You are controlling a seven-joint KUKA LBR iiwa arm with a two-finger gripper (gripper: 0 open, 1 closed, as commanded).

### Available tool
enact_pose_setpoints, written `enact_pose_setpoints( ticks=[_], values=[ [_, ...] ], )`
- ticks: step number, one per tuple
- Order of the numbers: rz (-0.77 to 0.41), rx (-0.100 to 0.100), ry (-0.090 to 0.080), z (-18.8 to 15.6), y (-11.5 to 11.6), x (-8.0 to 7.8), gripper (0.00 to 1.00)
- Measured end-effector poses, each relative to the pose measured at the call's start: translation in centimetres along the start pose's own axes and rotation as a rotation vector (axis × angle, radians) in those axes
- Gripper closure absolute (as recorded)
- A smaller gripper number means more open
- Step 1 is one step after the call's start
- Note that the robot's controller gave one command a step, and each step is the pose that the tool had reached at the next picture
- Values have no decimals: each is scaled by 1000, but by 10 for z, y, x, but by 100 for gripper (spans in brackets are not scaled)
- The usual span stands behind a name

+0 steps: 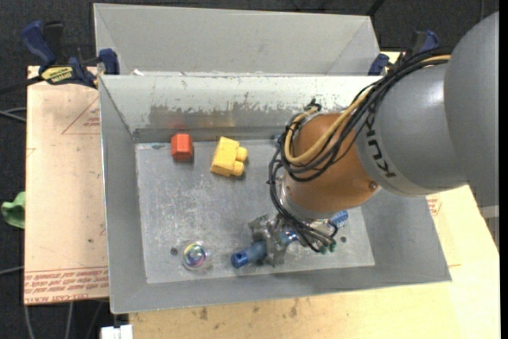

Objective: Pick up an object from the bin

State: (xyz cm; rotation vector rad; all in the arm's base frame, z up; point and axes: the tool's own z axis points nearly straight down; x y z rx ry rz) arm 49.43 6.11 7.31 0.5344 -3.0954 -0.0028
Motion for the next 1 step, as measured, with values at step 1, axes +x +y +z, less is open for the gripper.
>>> enact_pose_setpoints(
  ticks=[1],
  values=[
    [62, 3, -10, -193, -5, 5, 100]
  ],
)
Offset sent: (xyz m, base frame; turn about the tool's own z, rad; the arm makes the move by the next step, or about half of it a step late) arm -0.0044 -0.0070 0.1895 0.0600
